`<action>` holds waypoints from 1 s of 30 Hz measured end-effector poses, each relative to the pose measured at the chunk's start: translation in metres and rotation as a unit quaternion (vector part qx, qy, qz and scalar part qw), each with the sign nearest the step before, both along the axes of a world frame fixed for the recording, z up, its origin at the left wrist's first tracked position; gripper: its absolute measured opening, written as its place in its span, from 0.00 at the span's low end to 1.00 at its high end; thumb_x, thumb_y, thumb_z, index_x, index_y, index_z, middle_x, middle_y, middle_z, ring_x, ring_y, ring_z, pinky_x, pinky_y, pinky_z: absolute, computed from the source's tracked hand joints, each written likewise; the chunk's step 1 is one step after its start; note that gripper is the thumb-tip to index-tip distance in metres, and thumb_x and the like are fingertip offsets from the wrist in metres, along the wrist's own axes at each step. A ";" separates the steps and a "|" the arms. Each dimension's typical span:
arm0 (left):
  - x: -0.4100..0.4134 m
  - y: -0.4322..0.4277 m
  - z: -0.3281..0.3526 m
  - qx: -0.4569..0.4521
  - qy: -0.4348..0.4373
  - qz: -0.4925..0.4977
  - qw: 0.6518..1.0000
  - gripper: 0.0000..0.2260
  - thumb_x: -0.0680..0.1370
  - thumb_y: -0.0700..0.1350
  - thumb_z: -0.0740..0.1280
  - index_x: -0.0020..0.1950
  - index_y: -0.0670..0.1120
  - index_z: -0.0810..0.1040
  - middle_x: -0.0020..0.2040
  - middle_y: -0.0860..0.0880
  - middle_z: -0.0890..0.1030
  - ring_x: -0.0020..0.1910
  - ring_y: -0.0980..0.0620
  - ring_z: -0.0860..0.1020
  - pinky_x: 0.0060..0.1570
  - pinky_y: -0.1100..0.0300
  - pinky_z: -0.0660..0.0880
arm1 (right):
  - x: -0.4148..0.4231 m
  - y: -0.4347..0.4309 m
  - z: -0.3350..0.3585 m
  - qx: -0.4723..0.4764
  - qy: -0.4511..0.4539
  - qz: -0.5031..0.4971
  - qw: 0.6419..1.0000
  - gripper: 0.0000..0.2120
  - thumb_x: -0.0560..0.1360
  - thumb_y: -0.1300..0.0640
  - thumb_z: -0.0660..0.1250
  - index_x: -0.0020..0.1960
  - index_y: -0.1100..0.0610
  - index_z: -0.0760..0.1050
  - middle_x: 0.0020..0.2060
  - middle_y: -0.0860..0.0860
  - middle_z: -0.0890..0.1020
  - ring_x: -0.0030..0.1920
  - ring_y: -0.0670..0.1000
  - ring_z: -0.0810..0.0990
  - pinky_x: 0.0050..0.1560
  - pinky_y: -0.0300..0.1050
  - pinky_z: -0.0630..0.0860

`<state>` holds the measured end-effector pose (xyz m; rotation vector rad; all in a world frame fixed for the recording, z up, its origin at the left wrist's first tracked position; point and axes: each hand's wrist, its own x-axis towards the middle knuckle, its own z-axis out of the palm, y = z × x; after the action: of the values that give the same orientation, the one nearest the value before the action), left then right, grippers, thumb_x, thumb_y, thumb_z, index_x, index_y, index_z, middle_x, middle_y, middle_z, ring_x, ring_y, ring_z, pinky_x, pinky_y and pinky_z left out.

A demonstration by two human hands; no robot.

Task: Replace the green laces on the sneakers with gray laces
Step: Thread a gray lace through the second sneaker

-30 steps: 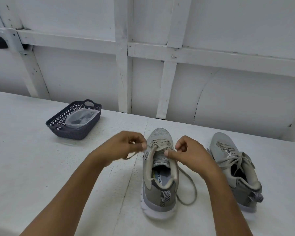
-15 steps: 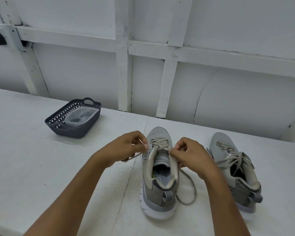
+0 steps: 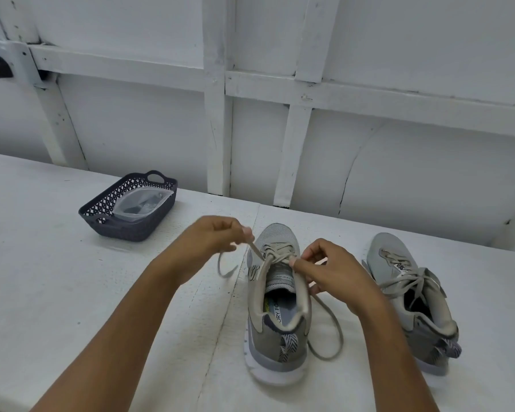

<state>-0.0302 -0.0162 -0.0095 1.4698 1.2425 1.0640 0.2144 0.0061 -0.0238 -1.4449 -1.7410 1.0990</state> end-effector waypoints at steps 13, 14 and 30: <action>-0.012 -0.004 0.054 0.144 -0.407 -0.058 0.900 0.10 0.77 0.50 0.67 0.37 0.48 0.75 0.34 0.51 0.75 0.25 0.58 0.65 0.24 0.66 0.60 | 0.002 0.003 -0.002 -0.053 0.009 0.030 0.998 0.11 0.74 0.49 0.74 0.45 0.57 0.79 0.41 0.53 0.81 0.41 0.49 0.80 0.37 0.42 0.80; -0.013 -0.005 0.055 0.150 -0.398 -0.069 0.903 0.09 0.75 0.51 0.70 0.39 0.48 0.76 0.35 0.51 0.75 0.25 0.58 0.64 0.24 0.66 0.59 | 0.002 0.004 -0.002 -0.055 0.010 0.030 0.998 0.12 0.73 0.49 0.74 0.45 0.57 0.79 0.41 0.53 0.81 0.41 0.49 0.80 0.37 0.42 0.80; 0.033 0.002 0.029 -0.012 0.118 -0.044 0.992 0.06 0.76 0.33 0.69 0.44 0.42 0.84 0.37 0.45 0.84 0.31 0.56 0.76 0.32 0.63 0.74 | 0.005 -0.007 0.006 -0.023 0.018 0.006 1.000 0.07 0.70 0.58 0.77 0.43 0.58 0.80 0.41 0.55 0.82 0.42 0.53 0.82 0.40 0.55 0.84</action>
<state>0.0028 -0.0139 0.0193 1.6526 1.3357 0.8325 0.2192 -0.0009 -0.0179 -1.4367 -1.7116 1.1710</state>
